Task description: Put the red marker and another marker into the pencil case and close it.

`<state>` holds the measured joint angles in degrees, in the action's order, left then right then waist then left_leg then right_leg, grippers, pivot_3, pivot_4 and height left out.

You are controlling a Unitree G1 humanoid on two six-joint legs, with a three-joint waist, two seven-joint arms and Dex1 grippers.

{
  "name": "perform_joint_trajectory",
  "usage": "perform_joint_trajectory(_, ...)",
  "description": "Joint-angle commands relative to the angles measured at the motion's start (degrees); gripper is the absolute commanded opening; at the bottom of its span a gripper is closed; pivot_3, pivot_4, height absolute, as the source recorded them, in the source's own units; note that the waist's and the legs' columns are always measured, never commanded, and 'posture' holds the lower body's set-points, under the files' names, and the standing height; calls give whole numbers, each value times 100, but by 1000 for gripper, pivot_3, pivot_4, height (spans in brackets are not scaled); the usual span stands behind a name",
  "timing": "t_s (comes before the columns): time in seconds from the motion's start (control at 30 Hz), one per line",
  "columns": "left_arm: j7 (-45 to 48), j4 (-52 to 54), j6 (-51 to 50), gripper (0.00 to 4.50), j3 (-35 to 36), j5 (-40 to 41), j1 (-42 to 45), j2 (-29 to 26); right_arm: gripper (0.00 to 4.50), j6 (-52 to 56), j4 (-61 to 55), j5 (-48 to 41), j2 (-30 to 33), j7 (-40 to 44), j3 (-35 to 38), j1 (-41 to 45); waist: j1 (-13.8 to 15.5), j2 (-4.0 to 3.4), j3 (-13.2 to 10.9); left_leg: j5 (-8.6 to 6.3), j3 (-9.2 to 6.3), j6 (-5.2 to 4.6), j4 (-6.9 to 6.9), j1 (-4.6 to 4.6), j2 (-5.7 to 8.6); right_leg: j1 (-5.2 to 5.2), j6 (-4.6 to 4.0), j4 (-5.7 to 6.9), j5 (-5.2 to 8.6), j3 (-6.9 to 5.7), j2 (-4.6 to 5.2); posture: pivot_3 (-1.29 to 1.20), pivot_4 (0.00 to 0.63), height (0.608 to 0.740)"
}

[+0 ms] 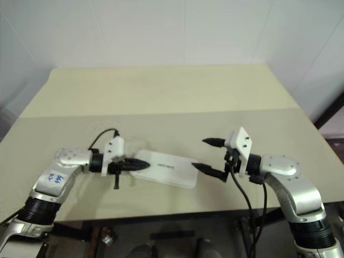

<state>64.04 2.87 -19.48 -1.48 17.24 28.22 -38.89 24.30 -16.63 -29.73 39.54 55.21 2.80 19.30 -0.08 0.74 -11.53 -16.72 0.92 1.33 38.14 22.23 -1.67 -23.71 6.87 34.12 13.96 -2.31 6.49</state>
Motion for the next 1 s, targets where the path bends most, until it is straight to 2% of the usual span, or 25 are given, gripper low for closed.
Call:
perform_joint_trajectory(0.03, -77, 377, -79, 628, 705, 537, -59, -160, 4500, -146, 109, -15, 111, 234, 69, 165, -3, 0, 0, 0, 1, 0, 0, 0, 0, 0, 0, 0, 0, 0, 1, 0, 150, 740)
perform_joint_trajectory(0.23, -301, 789, -172, 2654, 1559, 798, -774, -533, 4500, -395, 647, 148, 239, 544, 107, 517, -15, 0, 0, -1, 2, 0, -6, -2, 0, 0, 0, -6, 0, 0, 0, 0, 150, 740)
perform_joint_trajectory(0.43, -541, 1182, -81, 4455, 2020, 979, -1454, -517, 4500, -535, 1059, 265, 355, 793, 98, 840, 14, -1, 0, -1, 1, 0, -5, -1, 0, 1, -1, -21, 0, 0, 2, 0, 150, 740)
perform_joint_trajectory(0.67, -772, 1381, 7, 4455, 1912, 1022, -1626, -433, 4500, -547, 1286, 369, 492, 1038, 97, 1025, 9, -1, 0, -1, 2, 0, -6, -1, 0, 0, -1, -20, 0, 0, 2, 0, 150, 740)
perform_joint_trajectory(0.83, -999, 1334, 120, 4455, 1843, 883, -1709, -381, 4500, -447, 967, 345, 443, 1009, 42, 747, 6, -1, 0, -1, 3, 0, -7, -2, -1, 0, -1, -20, 0, 0, 1, 0, 150, 740)
perform_joint_trajectory(1.0, -1075, 1399, -71, 4455, 1953, 1061, -1751, -500, 4500, -393, 958, 367, 238, 942, -111, 903, -5, 0, 0, -1, 6, 0, -7, -4, -1, 0, -1, -21, 0, 1, 2, 0, 150, 740)
